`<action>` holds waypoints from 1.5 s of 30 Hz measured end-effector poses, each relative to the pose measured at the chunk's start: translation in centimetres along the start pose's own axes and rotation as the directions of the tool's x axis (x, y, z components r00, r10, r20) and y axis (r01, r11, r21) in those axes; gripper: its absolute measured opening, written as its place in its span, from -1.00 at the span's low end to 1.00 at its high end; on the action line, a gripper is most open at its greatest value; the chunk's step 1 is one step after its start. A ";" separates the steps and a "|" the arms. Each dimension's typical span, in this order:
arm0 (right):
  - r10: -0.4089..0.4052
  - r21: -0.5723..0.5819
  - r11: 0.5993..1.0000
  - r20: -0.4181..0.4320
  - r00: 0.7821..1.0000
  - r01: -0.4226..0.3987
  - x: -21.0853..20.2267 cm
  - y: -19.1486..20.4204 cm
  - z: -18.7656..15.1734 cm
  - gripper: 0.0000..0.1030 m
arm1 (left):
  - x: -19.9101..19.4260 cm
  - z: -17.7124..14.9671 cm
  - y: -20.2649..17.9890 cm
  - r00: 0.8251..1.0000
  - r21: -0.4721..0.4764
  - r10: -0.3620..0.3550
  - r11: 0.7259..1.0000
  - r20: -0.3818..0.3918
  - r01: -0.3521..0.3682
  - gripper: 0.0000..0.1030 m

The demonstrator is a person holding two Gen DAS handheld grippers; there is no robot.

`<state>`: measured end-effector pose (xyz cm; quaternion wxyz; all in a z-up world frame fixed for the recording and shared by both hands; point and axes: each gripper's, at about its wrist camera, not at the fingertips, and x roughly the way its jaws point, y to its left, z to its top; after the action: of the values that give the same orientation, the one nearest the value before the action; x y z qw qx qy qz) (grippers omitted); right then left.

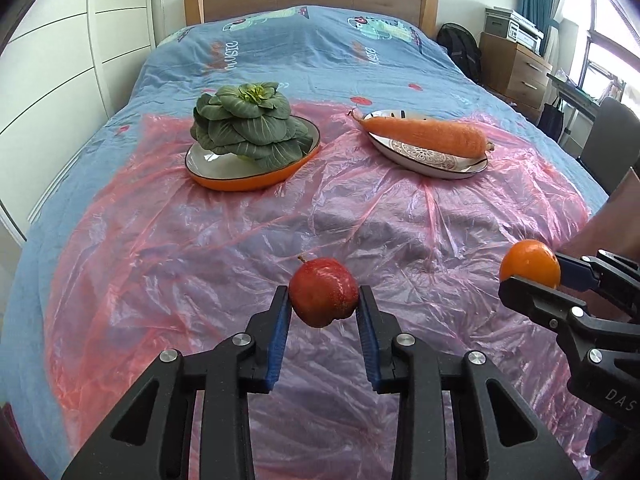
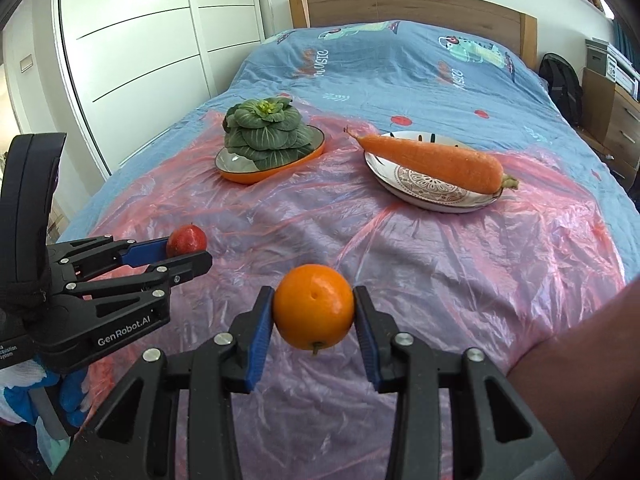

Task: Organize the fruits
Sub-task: 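Carry the red apple and orange over the green tray with both tools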

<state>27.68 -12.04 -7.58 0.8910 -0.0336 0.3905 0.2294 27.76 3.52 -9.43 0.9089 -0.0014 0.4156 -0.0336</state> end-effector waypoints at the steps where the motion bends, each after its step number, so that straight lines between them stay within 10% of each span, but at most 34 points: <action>1: 0.003 0.005 1.000 0.002 1.000 -0.003 -0.7 0.1 -0.3 -0.23 | -0.7 -0.2 0.0 1.000 -0.005 0.001 1.000 0.002 -0.001 -0.45; 27: -0.064 0.189 0.981 0.072 0.995 0.049 -21.3 -3.0 -13.8 -0.23 | -16.6 -11.1 -12.7 0.989 0.142 -0.139 0.979 -0.052 0.145 -0.45; 45: -0.278 0.395 0.893 0.109 0.954 0.215 -28.9 -17.4 -20.0 -0.23 | -18.8 -10.5 -32.0 0.937 0.400 -0.330 0.848 -0.114 0.347 -0.45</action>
<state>4.57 -43.37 -2.91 0.9312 0.1086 0.3459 0.0365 5.69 -26.95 -1.16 0.8593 0.1188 0.4108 -0.2806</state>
